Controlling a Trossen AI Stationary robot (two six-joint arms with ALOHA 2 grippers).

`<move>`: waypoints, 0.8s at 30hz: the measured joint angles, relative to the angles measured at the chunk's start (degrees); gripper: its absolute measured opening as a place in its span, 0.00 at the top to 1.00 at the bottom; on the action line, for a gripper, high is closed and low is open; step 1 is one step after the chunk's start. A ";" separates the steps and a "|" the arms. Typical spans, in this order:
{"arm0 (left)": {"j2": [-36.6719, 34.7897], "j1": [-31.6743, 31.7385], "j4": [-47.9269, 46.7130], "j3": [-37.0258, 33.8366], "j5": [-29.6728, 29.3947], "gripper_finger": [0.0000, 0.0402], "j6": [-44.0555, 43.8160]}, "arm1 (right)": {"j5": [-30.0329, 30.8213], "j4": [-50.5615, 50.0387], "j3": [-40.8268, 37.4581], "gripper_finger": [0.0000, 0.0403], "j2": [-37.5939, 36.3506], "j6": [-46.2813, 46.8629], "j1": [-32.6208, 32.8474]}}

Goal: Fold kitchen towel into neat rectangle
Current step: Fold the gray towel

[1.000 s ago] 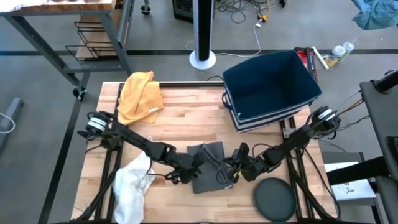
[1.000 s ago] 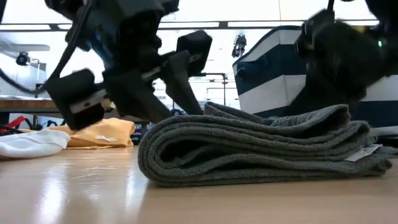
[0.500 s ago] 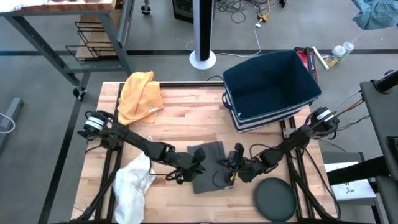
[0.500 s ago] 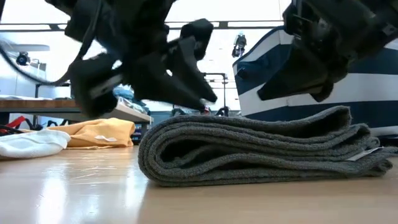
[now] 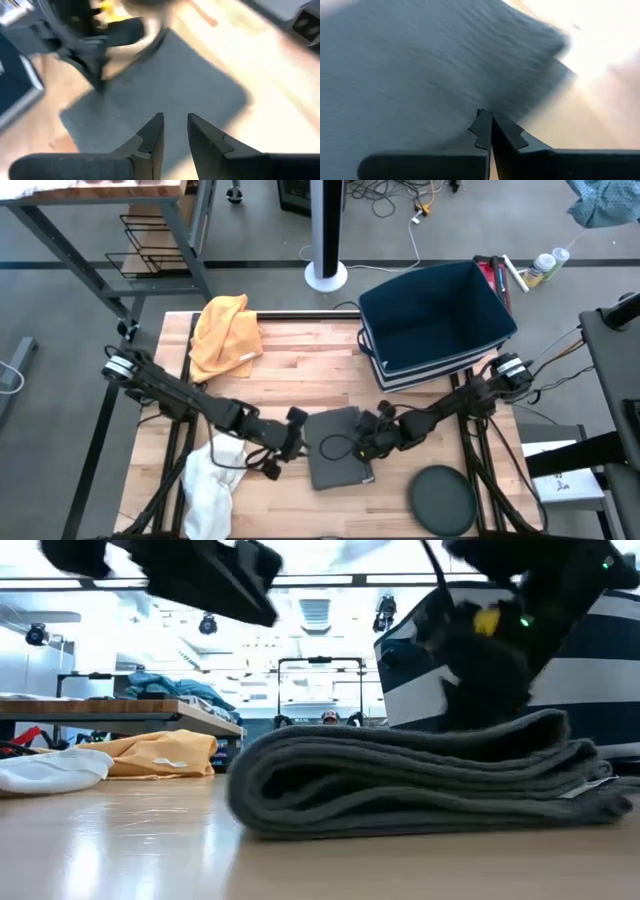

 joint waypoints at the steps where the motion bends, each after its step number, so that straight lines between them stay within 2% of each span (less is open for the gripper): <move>1: -0.54 -0.80 -0.58 -0.39 0.02 0.81 -1.81 | -0.01 -4.80 1.51 1.00 -0.02 1.71 -0.01; 4: -1.75 -3.42 -0.77 -2.28 0.00 0.81 -6.64 | 0.35 -18.12 6.51 1.00 -0.23 5.85 0.18; 7: -1.92 -5.95 2.18 -4.26 -0.59 0.81 -11.13 | 1.33 -24.35 10.59 1.00 -0.24 7.30 1.15; 12: -1.92 -8.94 14.10 -10.00 -1.54 0.81 -16.73 | 1.29 -21.95 13.69 1.00 -0.25 6.28 2.65; 15: -1.92 -10.09 21.79 -14.37 -4.01 0.81 -18.73 | -1.90 -17.84 12.67 1.00 0.15 6.10 3.19; 21: -1.92 -10.04 27.03 -21.72 -10.31 0.81 -26.62 | -6.58 -18.60 5.22 1.00 0.17 19.29 3.33; 24: -1.37 -9.64 27.16 -23.92 -10.34 0.81 -29.48 | -8.67 -15.61 2.19 1.00 0.26 22.87 3.33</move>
